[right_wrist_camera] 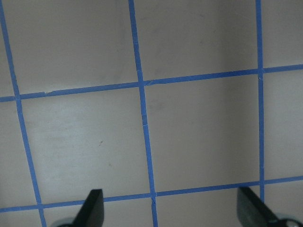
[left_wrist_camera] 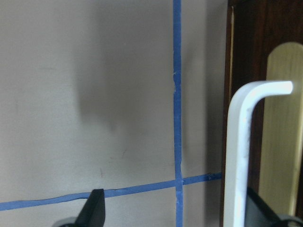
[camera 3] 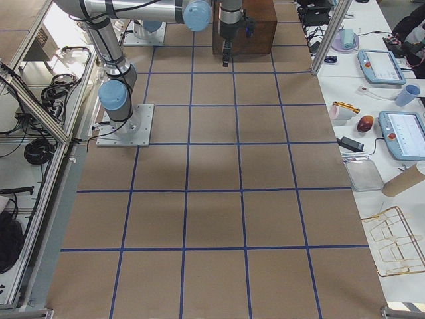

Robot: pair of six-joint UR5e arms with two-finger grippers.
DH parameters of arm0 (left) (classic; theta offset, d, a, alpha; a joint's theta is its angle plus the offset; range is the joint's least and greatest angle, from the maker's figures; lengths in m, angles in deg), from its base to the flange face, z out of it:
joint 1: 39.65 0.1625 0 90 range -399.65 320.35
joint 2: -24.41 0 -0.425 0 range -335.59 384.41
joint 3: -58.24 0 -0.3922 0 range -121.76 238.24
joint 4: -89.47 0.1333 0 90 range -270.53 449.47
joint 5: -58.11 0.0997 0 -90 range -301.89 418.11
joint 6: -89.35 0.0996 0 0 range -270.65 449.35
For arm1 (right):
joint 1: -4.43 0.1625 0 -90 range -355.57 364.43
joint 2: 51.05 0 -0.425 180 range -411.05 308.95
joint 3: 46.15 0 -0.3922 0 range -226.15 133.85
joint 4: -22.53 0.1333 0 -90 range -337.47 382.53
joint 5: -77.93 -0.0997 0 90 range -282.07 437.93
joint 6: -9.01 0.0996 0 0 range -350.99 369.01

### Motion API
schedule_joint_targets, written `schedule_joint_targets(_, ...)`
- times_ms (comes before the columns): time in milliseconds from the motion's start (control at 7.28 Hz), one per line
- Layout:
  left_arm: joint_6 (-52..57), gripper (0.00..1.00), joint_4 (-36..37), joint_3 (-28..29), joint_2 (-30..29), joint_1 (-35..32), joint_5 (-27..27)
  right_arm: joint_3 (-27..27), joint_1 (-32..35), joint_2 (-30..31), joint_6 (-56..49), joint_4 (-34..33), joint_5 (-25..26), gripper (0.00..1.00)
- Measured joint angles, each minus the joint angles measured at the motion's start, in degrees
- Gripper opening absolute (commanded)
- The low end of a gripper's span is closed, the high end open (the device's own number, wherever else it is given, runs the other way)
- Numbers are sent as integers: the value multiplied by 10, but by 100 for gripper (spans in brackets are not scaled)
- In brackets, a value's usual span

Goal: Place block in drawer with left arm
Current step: 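Pull the drawer open with the left gripper, away from the cabinet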

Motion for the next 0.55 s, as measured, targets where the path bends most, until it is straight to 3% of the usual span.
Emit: schedule_joint_targets(549,17,100,12,2,0,1,14,0,0,0,0,0,0,100)
